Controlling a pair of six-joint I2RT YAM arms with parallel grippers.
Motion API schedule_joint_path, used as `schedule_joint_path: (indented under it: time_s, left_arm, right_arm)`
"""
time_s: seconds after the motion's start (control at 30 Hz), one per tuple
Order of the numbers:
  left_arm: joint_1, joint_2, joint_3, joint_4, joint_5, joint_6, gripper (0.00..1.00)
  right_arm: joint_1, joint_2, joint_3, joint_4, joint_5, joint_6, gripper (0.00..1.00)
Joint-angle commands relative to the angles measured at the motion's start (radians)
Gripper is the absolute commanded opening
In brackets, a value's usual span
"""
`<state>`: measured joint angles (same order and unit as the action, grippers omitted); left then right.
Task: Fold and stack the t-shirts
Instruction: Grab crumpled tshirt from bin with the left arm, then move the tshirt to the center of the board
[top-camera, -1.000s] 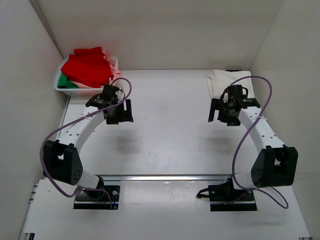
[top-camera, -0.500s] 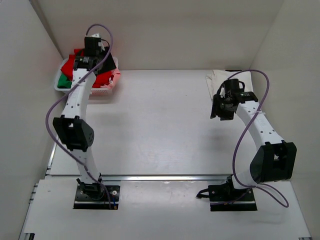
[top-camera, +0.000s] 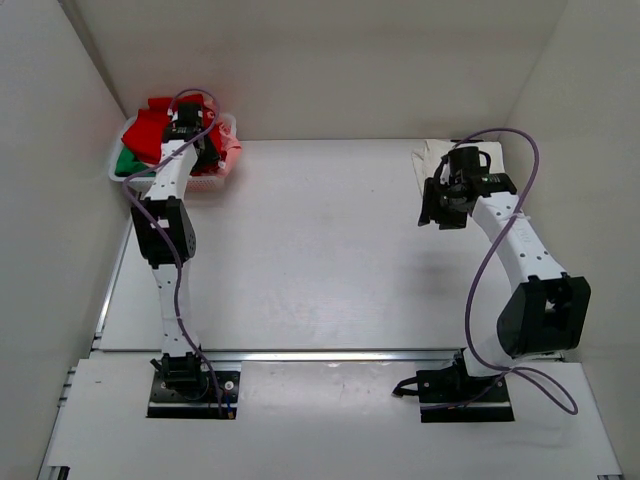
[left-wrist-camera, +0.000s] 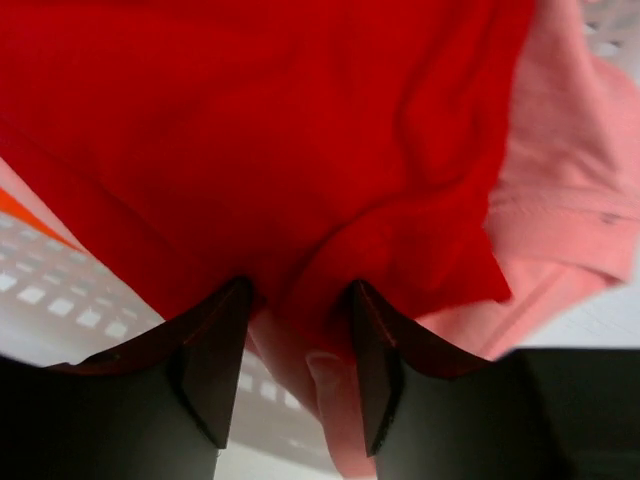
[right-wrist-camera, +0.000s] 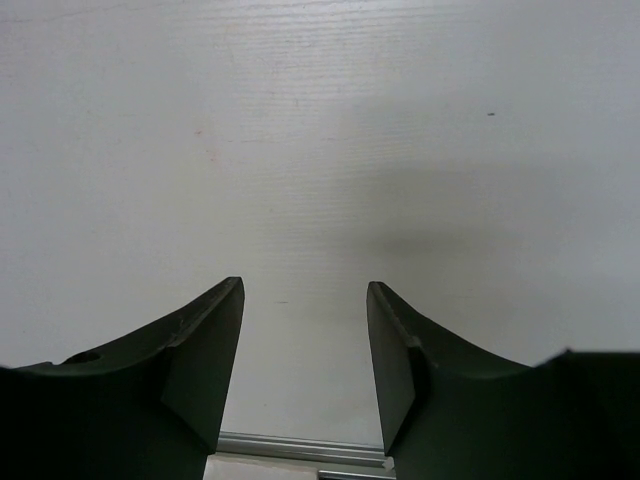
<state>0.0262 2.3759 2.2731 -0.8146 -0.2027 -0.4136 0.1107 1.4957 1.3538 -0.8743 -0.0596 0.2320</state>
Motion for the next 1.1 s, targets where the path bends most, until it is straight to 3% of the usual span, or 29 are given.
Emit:
schedule_joint_path:
  time_s: [0.0,0.03,0.07,0.13,0.17,0.2,0.23,0.47,0.5,0.63,0.7,0.83,0.93,1.07]
  left_arm:
    - [0.003,-0.014,0.056,0.063,-0.045,-0.029,0.53]
    - [0.007,-0.012,0.047,0.068,-0.042,-0.034,0.37]
    - [0.005,-0.010,0.051,0.071,-0.034,-0.029,0.29]
    - [0.003,-0.014,0.031,0.086,-0.031,-0.029,0.30]
    - [-0.002,-0.018,0.028,0.093,-0.046,-0.025,0.24]
    - [-0.005,-0.020,0.033,0.084,-0.048,-0.024,0.08]
    - [-0.009,-0.031,0.051,0.072,-0.077,-0.033,0.00]
    - [-0.043,-0.246,0.086,0.091,-0.041,-0.015,0.00]
    - [-0.065,-0.286,0.089,0.078,-0.039,-0.012,0.00]
    - [-0.225,-0.516,0.001,0.037,-0.005,0.037,0.00]
    - [-0.309,-0.620,-0.117,0.036,0.055,0.049,0.00]
    - [-0.452,-0.856,-0.389,0.122,0.322,-0.013,0.00]
    - [-0.467,-1.062,-0.587,0.230,0.493,-0.104,0.00]
    - [-0.350,-1.242,-0.734,0.317,0.662,-0.207,0.00]
  right_arm:
    - [0.019,0.038,0.039,-0.005,0.010,-0.017,0.50]
    - [0.018,0.054,0.040,0.006,0.010,-0.017,0.49]
    - [0.012,0.058,0.034,0.006,0.009,-0.014,0.49]
    - [0.010,0.063,0.031,0.012,0.010,-0.017,0.48]
    - [0.010,0.067,0.027,0.015,0.003,-0.013,0.48]
    - [0.008,0.068,0.024,0.017,0.000,-0.011,0.45]
    - [0.013,0.072,0.021,0.023,0.001,-0.010,0.40]
    - [0.023,0.059,0.034,0.038,0.003,0.000,0.01]
    - [0.025,0.055,0.034,0.039,0.000,0.001,0.00]
    - [0.029,0.009,0.017,0.068,-0.017,0.020,0.00]
    - [0.034,-0.030,0.003,0.085,-0.022,0.023,0.02]
    - [0.029,-0.128,-0.046,0.100,-0.054,0.018,0.10]
    - [0.011,-0.250,-0.122,0.121,-0.091,0.020,0.15]
    - [-0.059,-0.351,-0.194,0.143,-0.181,0.021,0.24]
